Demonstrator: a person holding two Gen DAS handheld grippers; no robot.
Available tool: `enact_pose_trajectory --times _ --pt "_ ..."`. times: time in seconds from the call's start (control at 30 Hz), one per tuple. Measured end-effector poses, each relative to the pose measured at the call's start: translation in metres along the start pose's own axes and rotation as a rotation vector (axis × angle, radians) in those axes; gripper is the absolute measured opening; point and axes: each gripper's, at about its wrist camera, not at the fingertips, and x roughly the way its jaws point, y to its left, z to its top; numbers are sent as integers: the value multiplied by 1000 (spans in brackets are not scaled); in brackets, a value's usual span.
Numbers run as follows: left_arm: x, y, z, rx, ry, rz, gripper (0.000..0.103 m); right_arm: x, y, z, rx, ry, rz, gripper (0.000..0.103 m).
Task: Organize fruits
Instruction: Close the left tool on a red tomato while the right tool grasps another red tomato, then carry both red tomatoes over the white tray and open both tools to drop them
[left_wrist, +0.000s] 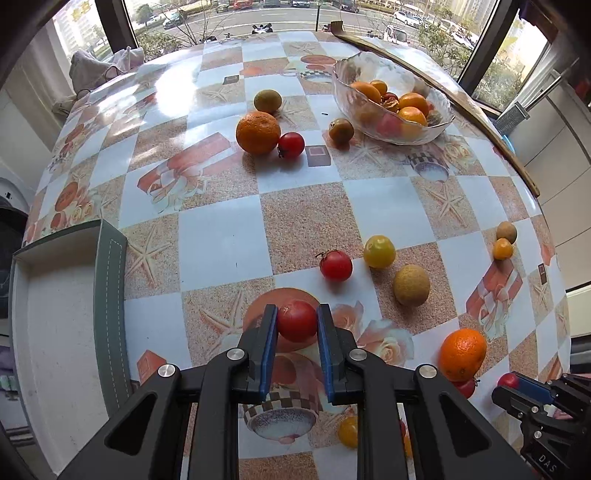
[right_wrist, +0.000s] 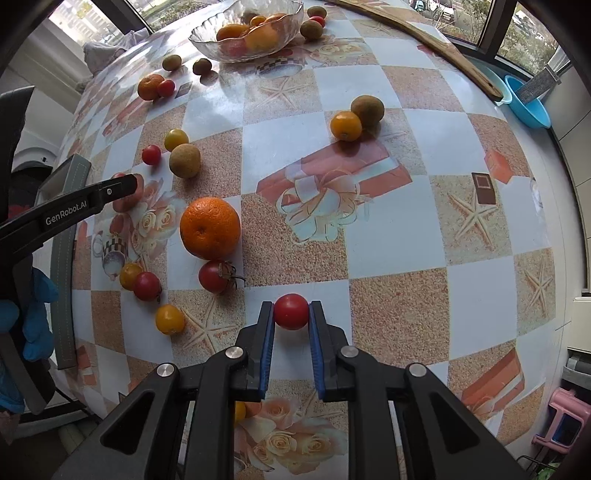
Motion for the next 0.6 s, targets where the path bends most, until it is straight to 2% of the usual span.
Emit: enact_pose_trajectory --times 0.23,0.37,0.53,0.6 --pt "-41 6 -16 -69 -50 28 22 -18 -11 8 -46 -15 86 20" --pt "-65 18 -35 -157 -87 26 22 -32 -22 6 -92 -15 124 20" --pt "-84 48 -56 -257 -103 36 22 -36 7 14 -185 -15 145 20" --pt "-91 63 -68 -272 -103 63 22 -38 26 17 -206 -18 167 20"
